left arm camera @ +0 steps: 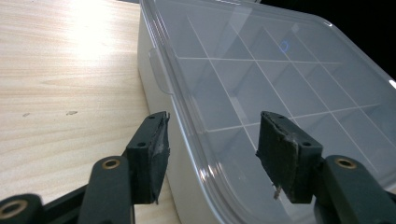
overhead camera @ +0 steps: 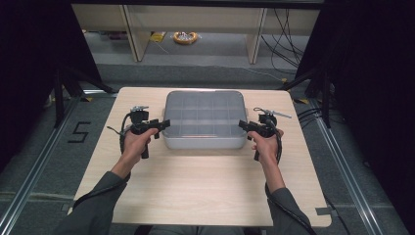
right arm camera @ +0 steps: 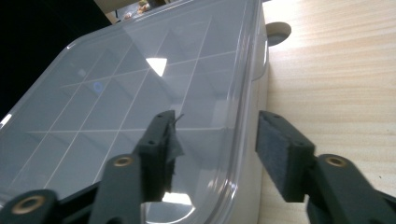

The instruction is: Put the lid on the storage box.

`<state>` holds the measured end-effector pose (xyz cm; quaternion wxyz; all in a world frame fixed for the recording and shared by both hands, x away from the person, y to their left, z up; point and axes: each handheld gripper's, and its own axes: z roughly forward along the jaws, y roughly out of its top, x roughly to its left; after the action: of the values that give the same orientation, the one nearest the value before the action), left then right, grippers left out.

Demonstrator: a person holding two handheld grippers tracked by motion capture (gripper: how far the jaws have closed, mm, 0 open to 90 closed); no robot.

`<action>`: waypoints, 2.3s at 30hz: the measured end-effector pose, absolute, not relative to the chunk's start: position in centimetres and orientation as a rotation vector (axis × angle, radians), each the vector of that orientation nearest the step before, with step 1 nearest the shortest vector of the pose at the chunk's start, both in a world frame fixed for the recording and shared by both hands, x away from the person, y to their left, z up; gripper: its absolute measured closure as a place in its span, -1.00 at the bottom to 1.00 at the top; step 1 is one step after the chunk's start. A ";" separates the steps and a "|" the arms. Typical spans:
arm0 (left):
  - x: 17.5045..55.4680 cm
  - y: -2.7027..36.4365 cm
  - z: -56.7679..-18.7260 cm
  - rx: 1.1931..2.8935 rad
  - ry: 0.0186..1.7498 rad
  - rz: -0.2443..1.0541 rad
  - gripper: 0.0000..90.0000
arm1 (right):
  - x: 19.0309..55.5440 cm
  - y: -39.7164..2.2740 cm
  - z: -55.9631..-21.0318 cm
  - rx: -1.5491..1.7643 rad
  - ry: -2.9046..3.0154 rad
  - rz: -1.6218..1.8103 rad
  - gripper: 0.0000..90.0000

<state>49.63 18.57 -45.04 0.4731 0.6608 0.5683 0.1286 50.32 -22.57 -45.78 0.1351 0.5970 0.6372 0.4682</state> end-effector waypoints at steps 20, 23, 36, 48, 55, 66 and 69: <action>46.2 19.5 -44.8 1.646 1.308 0.266 -0.20 | 48.1 -22.4 -44.3 1.976 1.812 1.412 -0.13; 45.6 19.5 -45.0 1.659 1.309 0.259 -0.26 | 48.0 -22.9 -44.6 1.854 1.817 1.434 -0.17; 43.2 19.3 -45.4 1.708 1.267 0.244 -0.36 | 44.9 -23.0 -44.5 1.845 1.861 1.456 -0.26; 42.3 19.0 -45.8 1.729 1.251 0.246 -0.38 | 44.2 -22.7 -44.5 1.716 1.914 1.449 -0.30; 41.0 19.2 -46.5 1.742 1.234 0.233 -0.40 | 43.6 -22.7 -44.5 1.697 1.933 1.423 -0.35; 39.1 19.1 -47.5 1.772 1.205 0.205 -0.41 | 41.7 -23.1 -44.8 1.708 1.944 1.413 -0.37; 38.7 18.8 -47.7 1.780 1.204 0.200 -0.41 | 41.2 -23.2 -44.8 1.693 1.959 1.392 -0.37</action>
<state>38.72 18.82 -47.65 0.4720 0.7271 0.4918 0.0819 41.24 -23.17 -44.85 0.1008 0.5729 0.6629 0.4713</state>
